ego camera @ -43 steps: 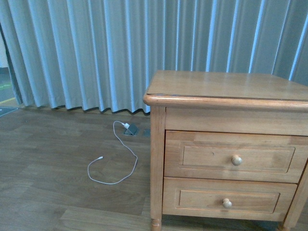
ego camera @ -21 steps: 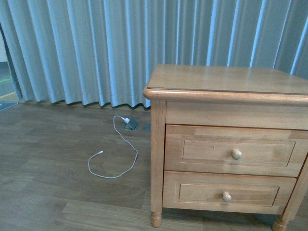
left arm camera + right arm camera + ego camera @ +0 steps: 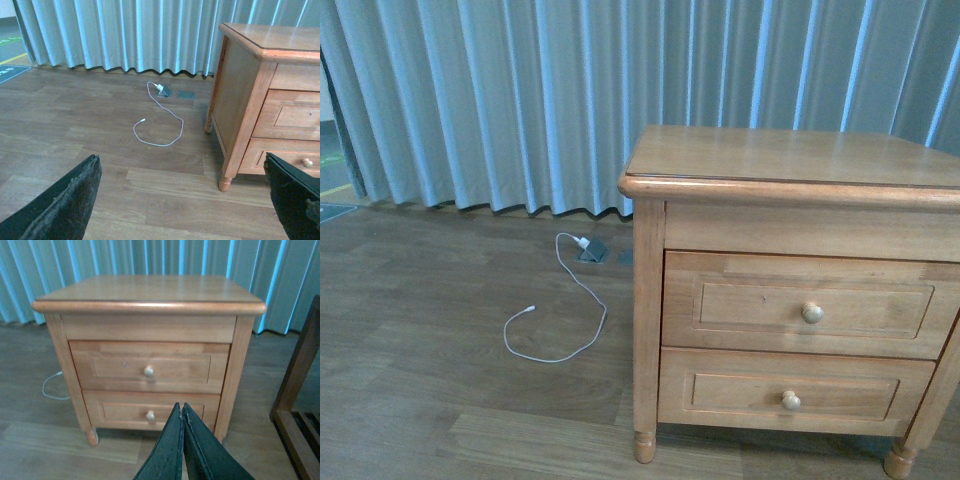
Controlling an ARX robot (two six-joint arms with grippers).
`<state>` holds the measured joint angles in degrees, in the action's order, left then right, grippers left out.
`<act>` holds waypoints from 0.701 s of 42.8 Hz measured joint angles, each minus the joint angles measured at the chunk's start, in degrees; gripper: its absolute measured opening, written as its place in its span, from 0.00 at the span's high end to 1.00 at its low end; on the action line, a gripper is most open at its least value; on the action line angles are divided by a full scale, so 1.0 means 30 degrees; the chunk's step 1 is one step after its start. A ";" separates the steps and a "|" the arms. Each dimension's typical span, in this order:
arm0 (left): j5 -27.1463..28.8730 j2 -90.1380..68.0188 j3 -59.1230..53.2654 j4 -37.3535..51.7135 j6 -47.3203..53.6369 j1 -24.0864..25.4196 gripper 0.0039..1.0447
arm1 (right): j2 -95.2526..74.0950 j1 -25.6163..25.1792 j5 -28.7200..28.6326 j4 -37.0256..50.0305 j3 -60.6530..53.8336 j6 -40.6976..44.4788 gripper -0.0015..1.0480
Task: Put charger into drawer
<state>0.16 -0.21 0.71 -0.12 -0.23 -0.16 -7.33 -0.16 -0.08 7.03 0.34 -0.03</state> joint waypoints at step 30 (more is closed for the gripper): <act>0.0000 0.0000 0.0000 0.0000 0.0000 0.0000 0.06 | 0.2361 0.0000 -0.0007 -0.2310 -0.0007 0.0029 0.35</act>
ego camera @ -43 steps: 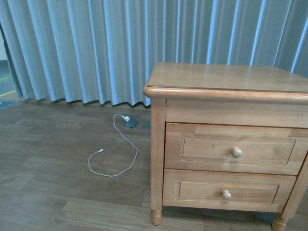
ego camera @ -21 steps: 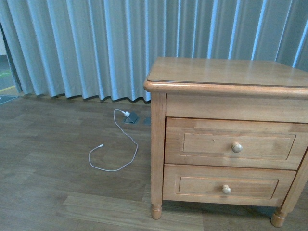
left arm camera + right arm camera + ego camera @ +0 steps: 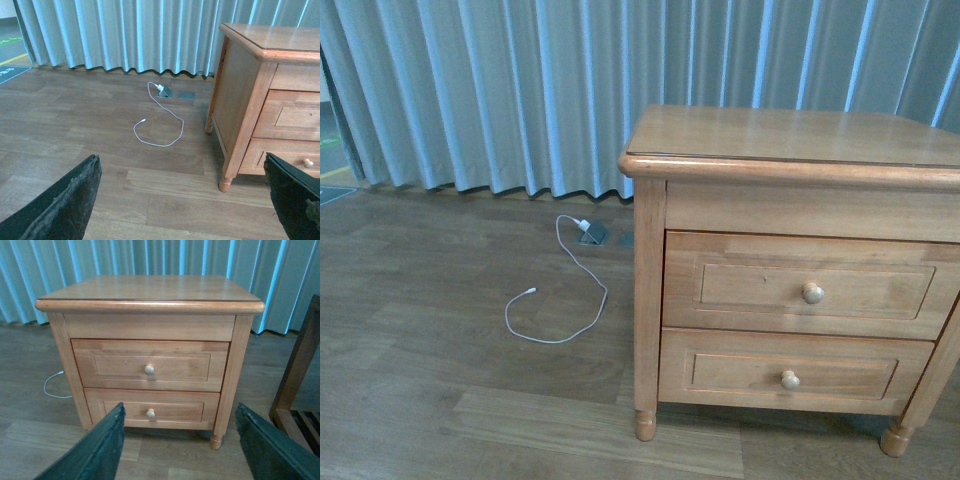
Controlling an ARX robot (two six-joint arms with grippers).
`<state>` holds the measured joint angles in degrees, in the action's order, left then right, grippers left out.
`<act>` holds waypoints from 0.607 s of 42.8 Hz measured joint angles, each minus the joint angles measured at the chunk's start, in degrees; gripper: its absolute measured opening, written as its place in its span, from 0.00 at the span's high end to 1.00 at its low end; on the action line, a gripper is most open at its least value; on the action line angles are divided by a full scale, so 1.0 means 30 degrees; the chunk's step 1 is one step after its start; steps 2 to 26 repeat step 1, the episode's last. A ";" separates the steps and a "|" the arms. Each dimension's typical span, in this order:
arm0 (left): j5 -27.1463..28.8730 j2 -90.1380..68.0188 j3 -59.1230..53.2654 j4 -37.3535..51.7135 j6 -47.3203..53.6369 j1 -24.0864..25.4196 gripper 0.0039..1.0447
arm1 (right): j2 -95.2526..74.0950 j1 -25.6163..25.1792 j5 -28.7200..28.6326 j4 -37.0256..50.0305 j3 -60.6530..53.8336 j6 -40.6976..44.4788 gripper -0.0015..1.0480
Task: Put charger into drawer
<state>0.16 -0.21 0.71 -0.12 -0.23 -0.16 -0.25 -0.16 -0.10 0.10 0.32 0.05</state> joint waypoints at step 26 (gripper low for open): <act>0.0000 0.0000 0.0000 0.0000 0.0000 0.0000 0.06 | 0.0000 0.0000 0.0000 0.0000 0.0000 -0.0007 0.32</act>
